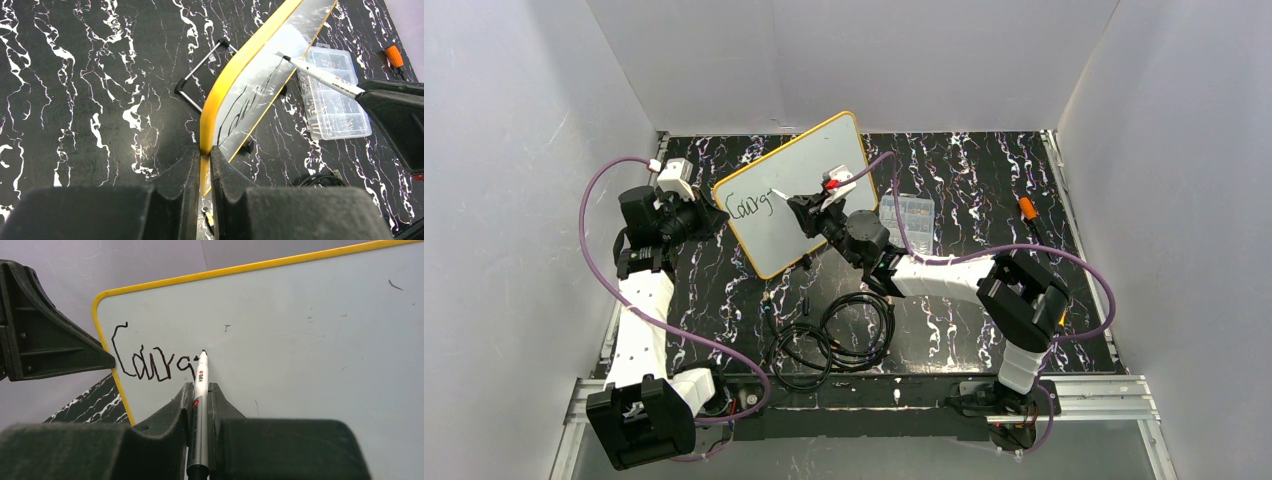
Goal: Write a sentence on the whiteboard
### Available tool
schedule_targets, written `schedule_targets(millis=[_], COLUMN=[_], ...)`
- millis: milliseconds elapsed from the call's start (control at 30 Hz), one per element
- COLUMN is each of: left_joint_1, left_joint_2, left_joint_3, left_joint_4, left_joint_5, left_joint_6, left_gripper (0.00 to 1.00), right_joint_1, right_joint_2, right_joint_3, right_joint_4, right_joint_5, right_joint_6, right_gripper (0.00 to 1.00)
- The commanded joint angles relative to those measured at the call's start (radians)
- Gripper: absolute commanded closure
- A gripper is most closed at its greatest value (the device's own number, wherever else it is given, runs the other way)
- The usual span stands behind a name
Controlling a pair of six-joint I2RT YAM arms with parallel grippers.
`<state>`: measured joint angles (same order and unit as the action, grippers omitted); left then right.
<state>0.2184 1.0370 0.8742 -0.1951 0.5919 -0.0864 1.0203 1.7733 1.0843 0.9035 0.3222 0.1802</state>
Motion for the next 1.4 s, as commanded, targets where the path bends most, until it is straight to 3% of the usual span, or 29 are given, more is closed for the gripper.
schedule_targets(millis=[0, 967, 1367], left_joint_1=[-0.002, -0.002, -0.003], left_joint_2=[-0.018, -0.022, -0.023], left_joint_3=[-0.001, -0.001, -0.001], left_joint_4=[-0.009, -0.007, -0.007], left_joint_5=[0.042, 0.041, 0.039], left_joint_6=[-0.001, -0.003, -0.003], left_gripper=[1.0, 1.0, 1.0], right_joint_1=[-0.011, 0.001, 0.0], right_joint_2=[-0.017, -0.003, -0.035], right_joint_3=[0.015, -0.059, -0.051], right_joint_4=[0.086, 0.002, -0.017], right_joint_5=[-0.009, -0.013, 0.054], right_joint_6=[-0.012, 0.022, -0.01], right_gripper=[0.99, 0.99, 0.99])
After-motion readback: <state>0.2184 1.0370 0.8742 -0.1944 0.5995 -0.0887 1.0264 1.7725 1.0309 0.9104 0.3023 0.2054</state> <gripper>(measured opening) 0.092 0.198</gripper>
